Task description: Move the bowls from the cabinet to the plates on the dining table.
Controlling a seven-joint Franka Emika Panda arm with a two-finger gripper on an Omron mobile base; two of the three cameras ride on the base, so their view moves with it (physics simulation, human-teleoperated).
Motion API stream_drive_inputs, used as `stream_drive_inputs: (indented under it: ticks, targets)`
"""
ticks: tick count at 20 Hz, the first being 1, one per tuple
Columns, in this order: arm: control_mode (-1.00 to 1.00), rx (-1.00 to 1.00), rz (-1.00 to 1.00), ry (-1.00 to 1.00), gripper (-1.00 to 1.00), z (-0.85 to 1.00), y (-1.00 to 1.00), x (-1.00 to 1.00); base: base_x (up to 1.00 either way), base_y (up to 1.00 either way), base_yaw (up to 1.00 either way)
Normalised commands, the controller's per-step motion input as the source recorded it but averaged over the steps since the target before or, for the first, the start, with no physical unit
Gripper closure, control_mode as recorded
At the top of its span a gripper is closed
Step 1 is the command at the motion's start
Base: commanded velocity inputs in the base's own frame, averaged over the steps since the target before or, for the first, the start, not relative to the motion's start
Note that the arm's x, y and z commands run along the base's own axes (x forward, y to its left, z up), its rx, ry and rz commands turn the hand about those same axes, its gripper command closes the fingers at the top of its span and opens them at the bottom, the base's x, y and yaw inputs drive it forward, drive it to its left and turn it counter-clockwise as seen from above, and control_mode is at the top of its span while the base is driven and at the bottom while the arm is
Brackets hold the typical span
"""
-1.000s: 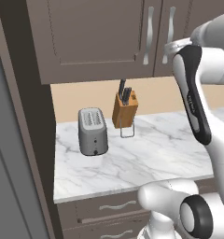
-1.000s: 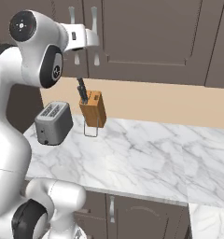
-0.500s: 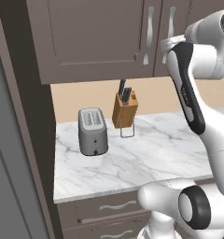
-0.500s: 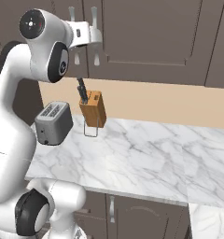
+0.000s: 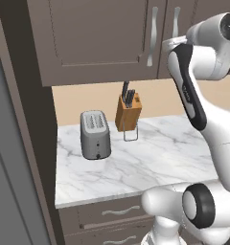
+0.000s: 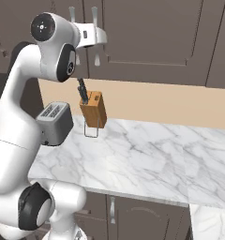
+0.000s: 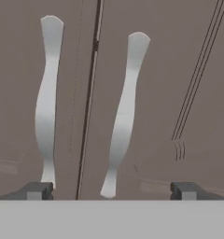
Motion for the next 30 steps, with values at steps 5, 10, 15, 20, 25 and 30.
stream_drive_inputs:
  ticks: [5,10,15,20,25,30]
  targets:
    - [-1.0,0.03,0.0,0.0,-1.0,-0.09,-0.15,0.23,0.0,0.0,0.0]
    - [-1.0,0.02,0.0,0.0,-1.0,-0.08,-0.1,0.29,0.0,0.0,0.0]
    - [-1.0,0.01,0.0,0.0,-1.0,-0.12,-0.02,0.29,0.0,0.0,0.0]
    - [-1.0,0.0,0.02,0.0,-1.0,-0.12,0.0,0.22,0.0,0.0,0.0]
    - [-1.0,0.0,0.02,0.0,-1.0,-0.11,0.0,0.23,0.0,0.0,0.0]
    - [-1.0,0.0,0.02,0.0,-1.0,-0.11,0.0,0.22,0.0,0.0,0.0]
